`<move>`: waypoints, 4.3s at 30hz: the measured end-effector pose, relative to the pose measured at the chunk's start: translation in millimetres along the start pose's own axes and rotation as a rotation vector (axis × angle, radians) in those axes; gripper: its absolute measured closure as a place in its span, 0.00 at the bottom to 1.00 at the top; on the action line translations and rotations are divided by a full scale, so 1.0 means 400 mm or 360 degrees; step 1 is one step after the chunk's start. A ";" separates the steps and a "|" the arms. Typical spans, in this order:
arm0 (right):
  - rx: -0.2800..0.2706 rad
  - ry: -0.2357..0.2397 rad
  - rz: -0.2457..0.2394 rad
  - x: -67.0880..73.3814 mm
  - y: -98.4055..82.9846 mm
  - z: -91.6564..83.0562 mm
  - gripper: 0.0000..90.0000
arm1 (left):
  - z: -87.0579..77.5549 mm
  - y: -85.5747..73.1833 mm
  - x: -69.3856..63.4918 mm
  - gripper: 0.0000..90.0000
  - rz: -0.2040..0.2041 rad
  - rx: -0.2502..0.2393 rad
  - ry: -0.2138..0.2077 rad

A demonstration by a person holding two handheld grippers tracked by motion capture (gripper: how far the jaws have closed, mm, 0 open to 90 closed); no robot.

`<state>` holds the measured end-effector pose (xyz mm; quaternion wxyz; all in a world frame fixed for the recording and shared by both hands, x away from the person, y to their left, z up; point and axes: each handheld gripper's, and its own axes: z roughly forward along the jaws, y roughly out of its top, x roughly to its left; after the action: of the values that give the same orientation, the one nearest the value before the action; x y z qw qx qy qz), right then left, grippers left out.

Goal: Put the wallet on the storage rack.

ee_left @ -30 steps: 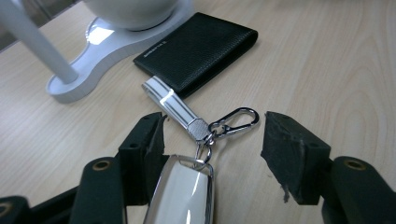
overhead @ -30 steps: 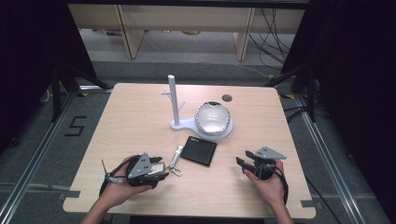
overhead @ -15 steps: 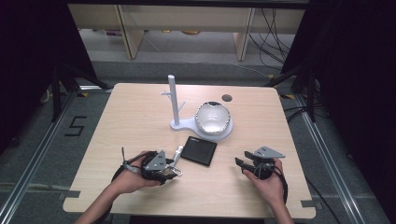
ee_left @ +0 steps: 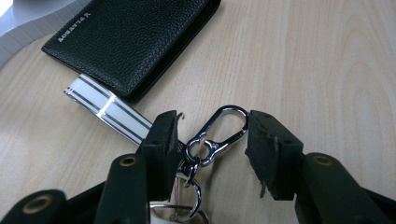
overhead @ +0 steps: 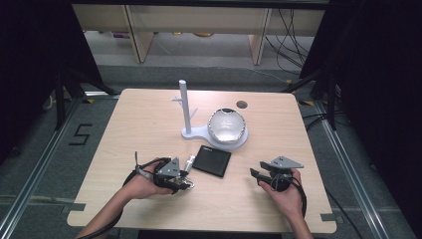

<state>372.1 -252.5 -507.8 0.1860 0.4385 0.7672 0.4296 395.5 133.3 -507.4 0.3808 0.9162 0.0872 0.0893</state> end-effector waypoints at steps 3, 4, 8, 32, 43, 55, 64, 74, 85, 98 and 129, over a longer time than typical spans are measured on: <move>0.0022 0.0004 0.0036 0.003 -0.001 -0.002 0.54 | -0.001 0.001 0.003 0.60 0.0007 0.0012 -0.0016; 0.0013 0.0005 0.0015 0.000 0.000 0.000 0.54 | -0.001 0.001 0.003 0.61 0.0007 0.0012 -0.0016; 0.0016 0.0006 0.0022 0.001 0.000 -0.001 0.54 | -0.004 0.004 0.001 0.63 0.0034 0.0046 -0.0033; -0.0010 0.0025 0.0018 0.001 0.001 0.001 0.54 | -0.005 0.020 -0.017 0.64 0.0247 0.0162 -0.0025; 0.0112 0.0071 0.0003 0.019 0.022 0.015 0.58 | -0.004 0.049 -0.001 0.62 -0.0014 -0.0112 0.0023; 0.0364 0.0273 0.0223 0.058 0.118 0.133 0.59 | 0.077 0.097 0.081 0.95 -0.0475 -0.0137 0.0295; 0.0466 0.0296 0.0439 0.065 0.157 0.196 0.55 | 0.093 0.092 0.090 0.97 -0.0485 -0.0056 0.0274; 0.0478 0.0295 0.0595 0.070 0.165 0.228 0.51 | 0.098 0.079 0.091 0.99 -0.0585 -0.0121 0.0246; 0.0383 0.0256 0.0740 0.094 0.165 0.247 0.48 | 0.098 0.072 0.089 0.99 -0.0587 -0.0136 0.0252; 0.0346 0.0208 0.0668 0.092 0.179 0.226 0.91 | 0.094 0.071 0.078 0.99 -0.0544 -0.0122 0.0287; 0.0794 0.0340 -0.1016 0.094 0.442 -0.009 0.93 | -0.106 -0.043 -0.059 0.53 -0.0509 -0.0429 0.0562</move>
<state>440.1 -179.5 -356.9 0.1175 0.1632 0.9601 0.1945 361.4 169.0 -492.6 0.4876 0.8021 0.2830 0.1971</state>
